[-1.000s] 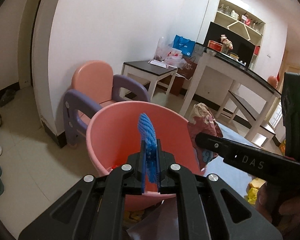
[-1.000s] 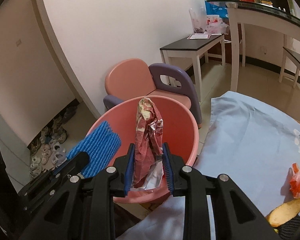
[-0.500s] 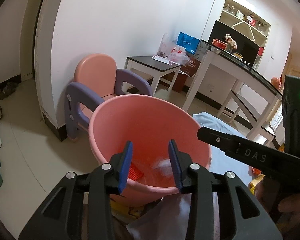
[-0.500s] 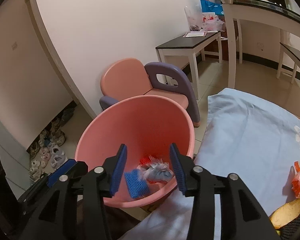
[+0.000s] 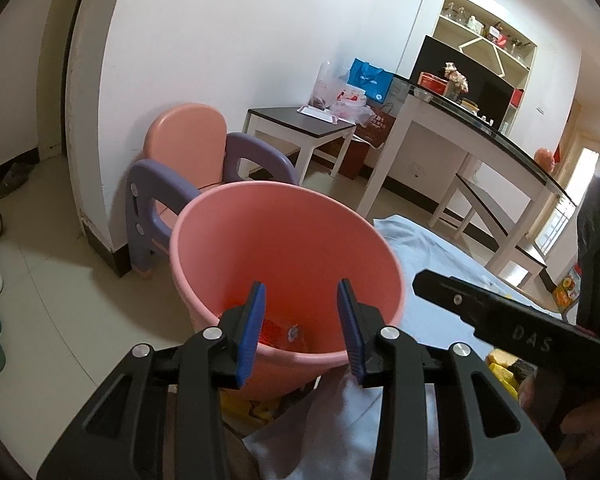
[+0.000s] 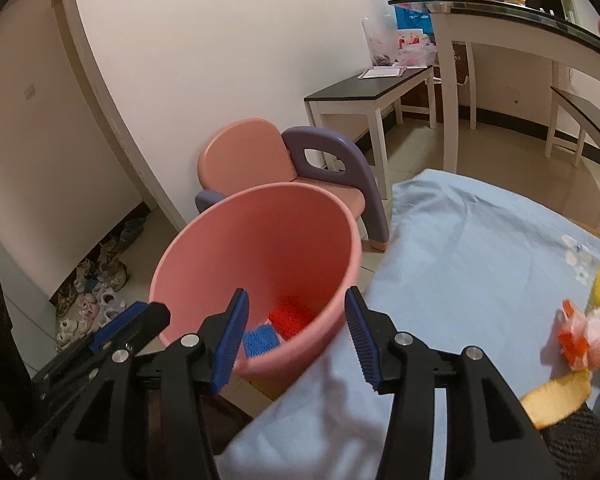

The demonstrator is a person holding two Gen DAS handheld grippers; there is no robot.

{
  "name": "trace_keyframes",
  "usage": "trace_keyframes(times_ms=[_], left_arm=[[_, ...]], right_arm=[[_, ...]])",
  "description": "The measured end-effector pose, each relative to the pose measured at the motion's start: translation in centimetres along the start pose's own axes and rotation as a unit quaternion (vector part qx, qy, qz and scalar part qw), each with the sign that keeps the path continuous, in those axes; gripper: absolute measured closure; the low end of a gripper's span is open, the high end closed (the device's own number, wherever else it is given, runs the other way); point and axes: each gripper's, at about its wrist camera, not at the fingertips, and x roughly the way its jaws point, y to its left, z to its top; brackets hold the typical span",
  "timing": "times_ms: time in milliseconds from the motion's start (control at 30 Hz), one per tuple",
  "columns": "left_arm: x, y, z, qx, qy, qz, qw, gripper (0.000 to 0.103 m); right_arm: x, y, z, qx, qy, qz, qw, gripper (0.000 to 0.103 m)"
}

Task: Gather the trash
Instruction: 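Move both open tools back over the trash pile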

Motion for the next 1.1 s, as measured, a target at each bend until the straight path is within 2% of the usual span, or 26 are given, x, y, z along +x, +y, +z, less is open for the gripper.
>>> trace_keyframes(times_ms=[467,667,1100], left_arm=[[-2.0,-3.7,-0.3,0.039,-0.004,-0.023,0.9990,0.066],[-2.4,-5.3,-0.8,0.054,-0.001,-0.032,0.9980,0.066],[-2.3,-8.4,-2.0,0.080,0.013,-0.051,0.9954,0.066]], right_arm=[[-5.5,-1.2,-3.3,-0.027,-0.009,-0.015,0.999,0.053],[-7.4,-3.1,-4.9,-0.016,-0.007,-0.025,1.000,0.053],[-13.0,-10.0,-9.2,0.026,-0.020,-0.101,0.994,0.053]])
